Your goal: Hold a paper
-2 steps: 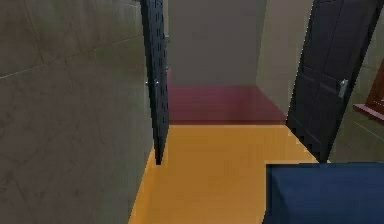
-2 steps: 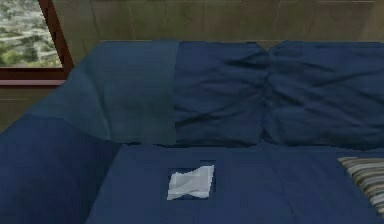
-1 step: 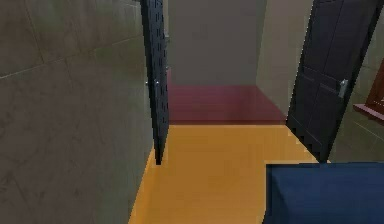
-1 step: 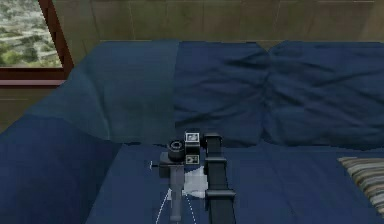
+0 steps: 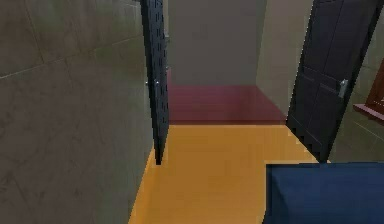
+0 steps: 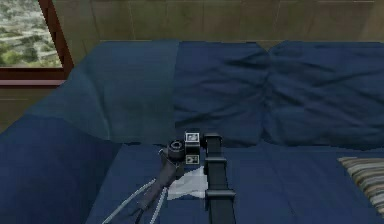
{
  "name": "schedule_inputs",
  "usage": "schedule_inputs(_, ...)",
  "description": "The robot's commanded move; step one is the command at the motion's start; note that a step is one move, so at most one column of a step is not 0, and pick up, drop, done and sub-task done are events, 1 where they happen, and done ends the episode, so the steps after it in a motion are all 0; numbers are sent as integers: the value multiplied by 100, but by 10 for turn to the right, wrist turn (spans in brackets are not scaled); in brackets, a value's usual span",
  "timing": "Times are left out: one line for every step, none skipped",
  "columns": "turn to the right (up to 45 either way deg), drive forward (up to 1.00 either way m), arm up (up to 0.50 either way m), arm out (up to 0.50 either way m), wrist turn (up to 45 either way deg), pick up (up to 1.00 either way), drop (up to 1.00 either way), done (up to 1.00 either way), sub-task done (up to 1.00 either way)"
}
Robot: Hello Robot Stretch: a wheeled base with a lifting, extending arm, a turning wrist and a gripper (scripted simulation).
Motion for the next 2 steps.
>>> schedule_inputs(0, 0, 0, 0, 450, 0, 0, 0, 0)
schedule_inputs(0, 0, 0, 0, 450, 0, 0, 0, 0)
